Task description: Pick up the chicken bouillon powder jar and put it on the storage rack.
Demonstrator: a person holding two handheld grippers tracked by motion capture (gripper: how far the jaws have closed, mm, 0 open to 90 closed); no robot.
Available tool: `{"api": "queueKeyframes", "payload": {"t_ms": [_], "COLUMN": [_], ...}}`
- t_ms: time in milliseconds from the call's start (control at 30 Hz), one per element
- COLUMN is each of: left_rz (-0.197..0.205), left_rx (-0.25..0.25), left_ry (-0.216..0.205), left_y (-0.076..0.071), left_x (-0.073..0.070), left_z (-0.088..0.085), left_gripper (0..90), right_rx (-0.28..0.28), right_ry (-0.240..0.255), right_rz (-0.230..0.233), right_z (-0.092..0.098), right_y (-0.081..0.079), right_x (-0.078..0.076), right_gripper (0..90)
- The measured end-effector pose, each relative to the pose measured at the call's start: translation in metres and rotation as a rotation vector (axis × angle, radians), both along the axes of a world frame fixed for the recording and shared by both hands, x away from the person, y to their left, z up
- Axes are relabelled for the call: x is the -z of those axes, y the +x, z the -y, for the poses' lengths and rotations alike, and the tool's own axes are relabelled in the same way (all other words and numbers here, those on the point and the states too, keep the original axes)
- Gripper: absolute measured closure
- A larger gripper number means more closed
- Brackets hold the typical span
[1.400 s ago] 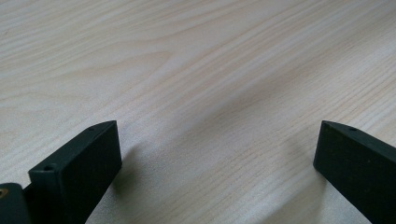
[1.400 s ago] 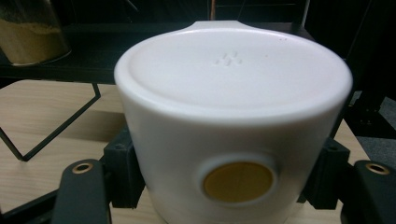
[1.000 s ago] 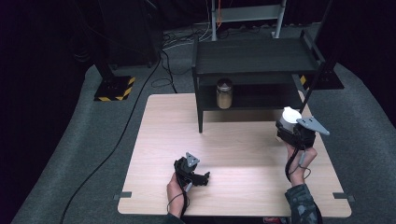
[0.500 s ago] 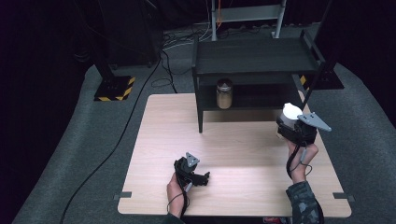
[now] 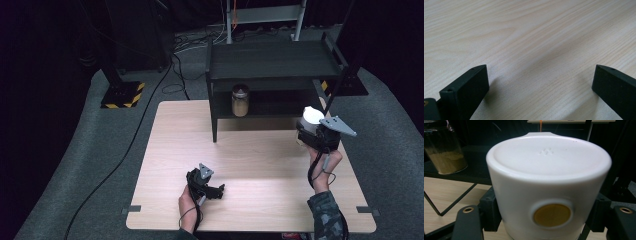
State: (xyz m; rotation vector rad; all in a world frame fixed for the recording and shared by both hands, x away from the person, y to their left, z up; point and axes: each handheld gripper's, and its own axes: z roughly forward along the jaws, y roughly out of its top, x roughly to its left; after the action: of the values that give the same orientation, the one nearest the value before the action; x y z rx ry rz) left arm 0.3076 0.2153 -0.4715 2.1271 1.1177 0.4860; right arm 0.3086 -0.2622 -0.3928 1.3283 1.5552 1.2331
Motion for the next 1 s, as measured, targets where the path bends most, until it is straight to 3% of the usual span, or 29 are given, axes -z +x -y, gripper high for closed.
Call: {"api": "queueKeyframes", "payload": {"t_ms": [1000], "left_rz": [0.000], "left_rx": [0.001], "left_ry": [-0.001], "left_y": [0.000], "left_x": [0.000], "left_z": [0.000], "left_gripper": [0.2], "right_rx": [-0.022], "right_ry": [-0.022], "right_rz": [0.024], "right_z": [-0.004], "right_y": [0.011], "right_x": [-0.022], "right_gripper": [29.4]}}
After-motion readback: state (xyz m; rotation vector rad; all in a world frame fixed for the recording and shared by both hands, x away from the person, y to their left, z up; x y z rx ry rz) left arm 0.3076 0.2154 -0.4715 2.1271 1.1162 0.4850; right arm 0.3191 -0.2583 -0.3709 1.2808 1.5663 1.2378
